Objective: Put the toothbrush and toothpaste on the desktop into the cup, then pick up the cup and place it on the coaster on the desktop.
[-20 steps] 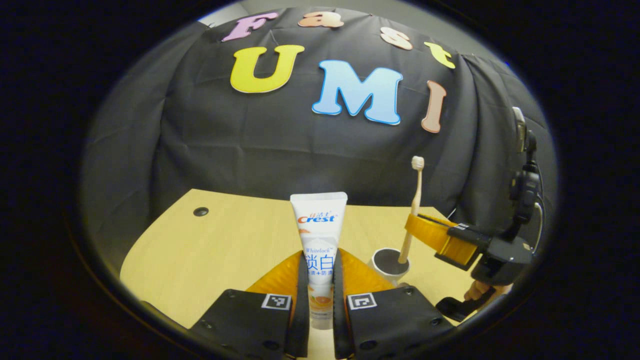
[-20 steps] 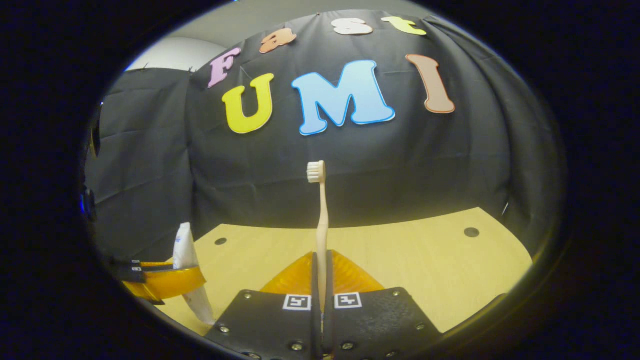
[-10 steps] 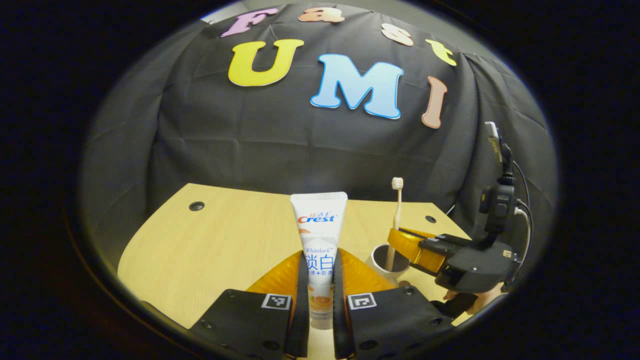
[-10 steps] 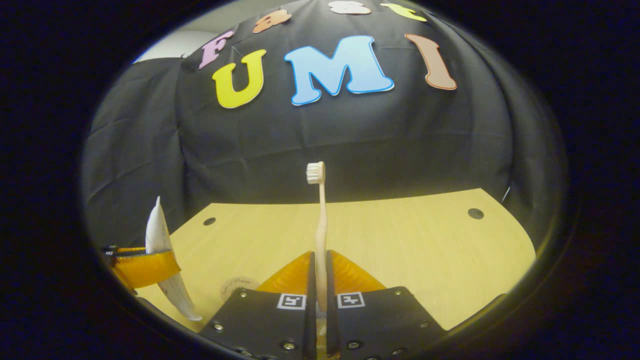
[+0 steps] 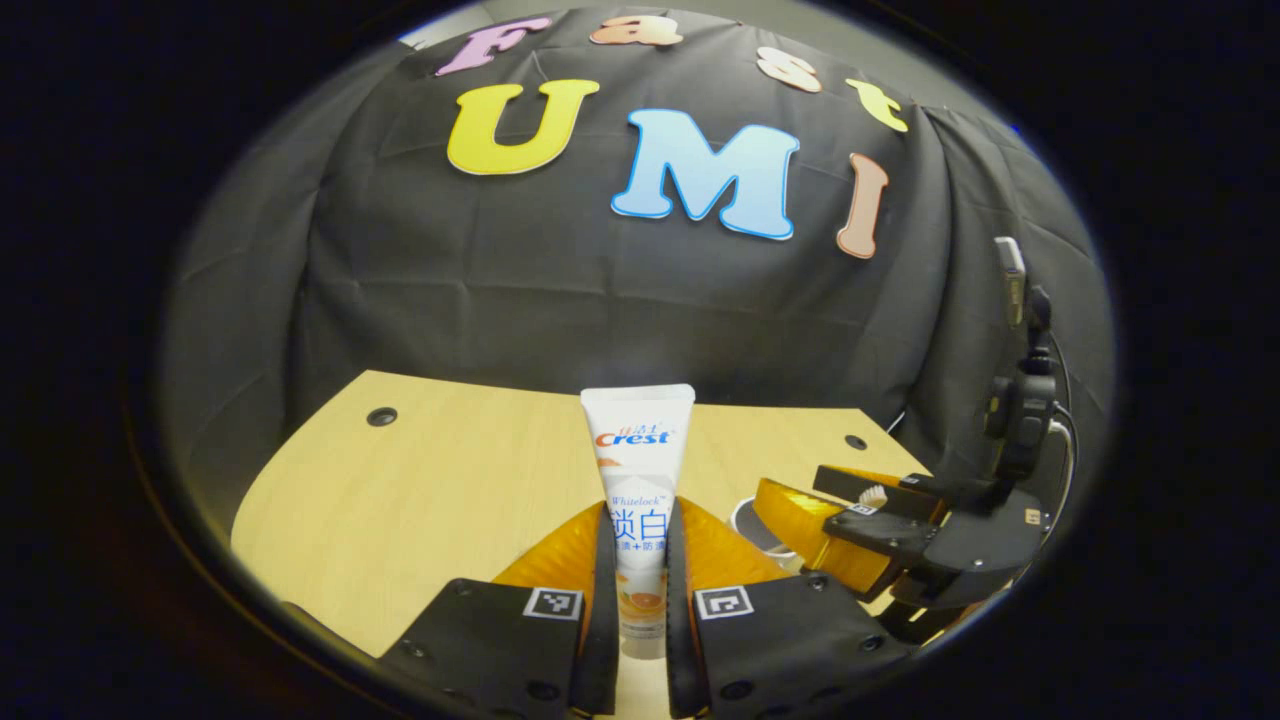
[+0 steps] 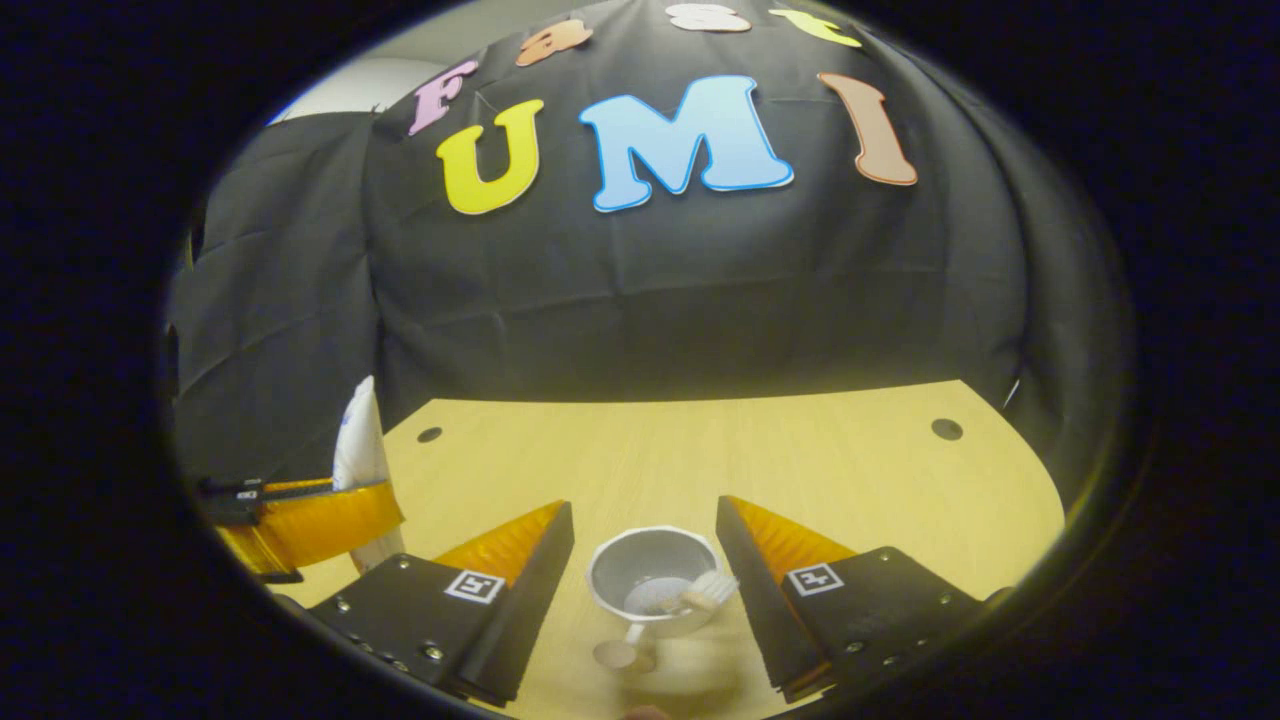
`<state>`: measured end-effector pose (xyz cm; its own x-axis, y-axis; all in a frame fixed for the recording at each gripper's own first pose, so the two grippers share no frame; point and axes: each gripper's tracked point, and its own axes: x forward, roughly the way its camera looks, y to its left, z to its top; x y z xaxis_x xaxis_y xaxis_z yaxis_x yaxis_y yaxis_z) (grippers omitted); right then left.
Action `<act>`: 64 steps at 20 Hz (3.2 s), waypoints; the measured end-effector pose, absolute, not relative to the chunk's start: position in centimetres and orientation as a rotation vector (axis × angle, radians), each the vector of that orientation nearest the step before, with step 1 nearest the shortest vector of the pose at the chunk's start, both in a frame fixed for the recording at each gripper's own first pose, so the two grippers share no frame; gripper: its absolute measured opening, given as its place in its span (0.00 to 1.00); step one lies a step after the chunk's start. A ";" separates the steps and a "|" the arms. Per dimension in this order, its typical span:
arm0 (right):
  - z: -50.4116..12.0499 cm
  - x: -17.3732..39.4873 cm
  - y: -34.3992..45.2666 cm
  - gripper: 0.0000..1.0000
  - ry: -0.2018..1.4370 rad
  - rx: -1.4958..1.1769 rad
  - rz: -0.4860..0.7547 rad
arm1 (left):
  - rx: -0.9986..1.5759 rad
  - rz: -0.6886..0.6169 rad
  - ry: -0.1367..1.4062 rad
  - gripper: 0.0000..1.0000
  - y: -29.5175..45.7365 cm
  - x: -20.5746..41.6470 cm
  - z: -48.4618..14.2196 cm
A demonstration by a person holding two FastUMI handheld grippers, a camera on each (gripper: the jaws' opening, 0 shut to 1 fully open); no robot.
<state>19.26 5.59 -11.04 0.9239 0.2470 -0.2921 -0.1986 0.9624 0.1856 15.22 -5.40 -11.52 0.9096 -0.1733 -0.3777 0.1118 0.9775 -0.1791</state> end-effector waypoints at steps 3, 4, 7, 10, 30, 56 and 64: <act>-9.0 18.7 4.8 0.87 0.279 0.194 0.226 | -0.173 -0.161 0.391 0.28 -6.3 16.1 -11.5; -8.3 18.6 4.3 0.87 0.263 0.204 0.218 | -0.181 -0.168 0.382 0.28 -6.7 16.4 -11.3; -6.6 18.2 2.9 0.87 0.225 0.206 0.194 | -0.192 -0.191 0.345 0.27 -7.9 17.7 -10.7; -5.7 17.8 1.6 0.87 0.202 0.203 0.169 | -0.210 -0.210 0.279 0.26 -9.0 19.2 -9.3; -5.1 14.5 -6.2 0.87 0.196 0.218 0.012 | -0.229 -0.341 0.156 0.26 -18.8 24.4 -10.8; -6.2 13.5 -3.0 0.87 0.271 0.230 0.070 | -0.197 -0.252 0.119 0.88 -13.3 21.1 -7.9; -8.1 12.0 1.1 0.84 0.388 0.187 0.087 | -0.195 -0.195 0.085 0.89 -8.4 18.2 -4.8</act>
